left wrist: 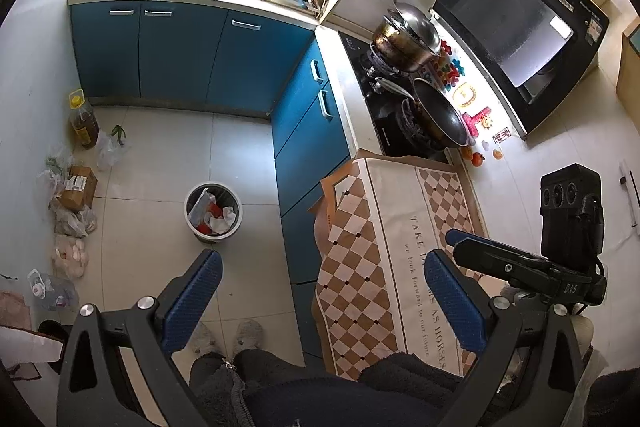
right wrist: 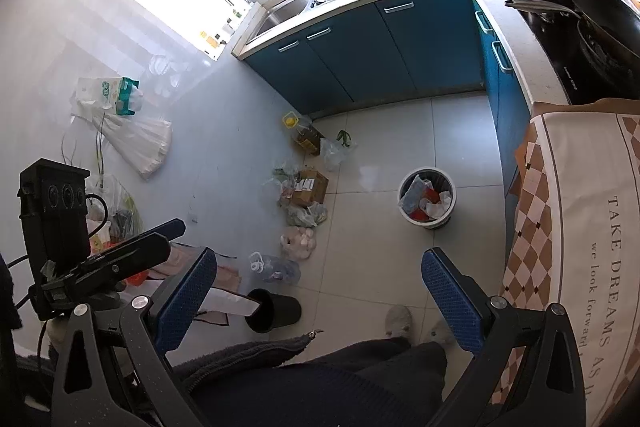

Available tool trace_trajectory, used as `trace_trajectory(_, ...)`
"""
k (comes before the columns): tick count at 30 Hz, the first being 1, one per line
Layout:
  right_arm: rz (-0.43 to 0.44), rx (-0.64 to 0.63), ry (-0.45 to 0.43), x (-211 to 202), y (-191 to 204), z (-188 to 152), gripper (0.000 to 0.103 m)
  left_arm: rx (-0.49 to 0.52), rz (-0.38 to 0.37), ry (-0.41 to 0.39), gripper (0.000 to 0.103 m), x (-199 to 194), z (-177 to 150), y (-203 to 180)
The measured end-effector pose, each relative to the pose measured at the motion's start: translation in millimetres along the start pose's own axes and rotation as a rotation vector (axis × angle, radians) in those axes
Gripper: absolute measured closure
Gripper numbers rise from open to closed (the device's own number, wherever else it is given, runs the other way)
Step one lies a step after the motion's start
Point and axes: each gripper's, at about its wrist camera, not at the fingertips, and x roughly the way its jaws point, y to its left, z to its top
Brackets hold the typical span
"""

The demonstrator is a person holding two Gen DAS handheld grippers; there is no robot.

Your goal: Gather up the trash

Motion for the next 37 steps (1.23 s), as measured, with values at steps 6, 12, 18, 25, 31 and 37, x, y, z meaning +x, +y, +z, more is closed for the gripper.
trace_trajectory(6, 0.003, 0.006, -0.004, -2.0, -3.8, -0.8, 0.000, -0.001, -0.002, 0.002, 0.000, 1.5, -0.1, -2.0)
trace_trajectory(12, 0.004, 0.009, -0.011, -4.9, -4.1, -1.9, 0.000, -0.002, 0.001, -0.003, 0.000, 1.3, -0.7, -3.5)
trace_trajectory(18, 0.007, 0.014, -0.014, -8.0, -7.4, -2.4, 0.000, -0.003, 0.001, -0.002, 0.000, 1.3, -1.2, -5.2)
trace_trajectory(25, 0.007, 0.013, -0.015, -9.3, -7.9, -3.2, 0.000, -0.001, -0.004, -0.002, 0.000, 1.7, 0.5, -6.1)
trace_trajectory(31, 0.014, 0.009, -0.011, -12.0, -7.4, -4.4, 0.000, 0.000, -0.004, -0.002, 0.000, 2.4, -0.6, -7.5)
trace_trajectory(37, 0.018, 0.005, -0.011, -12.9, -6.9, -5.7, 0.000, 0.003, -0.005, -0.005, 0.000, 1.1, 1.8, -8.0)
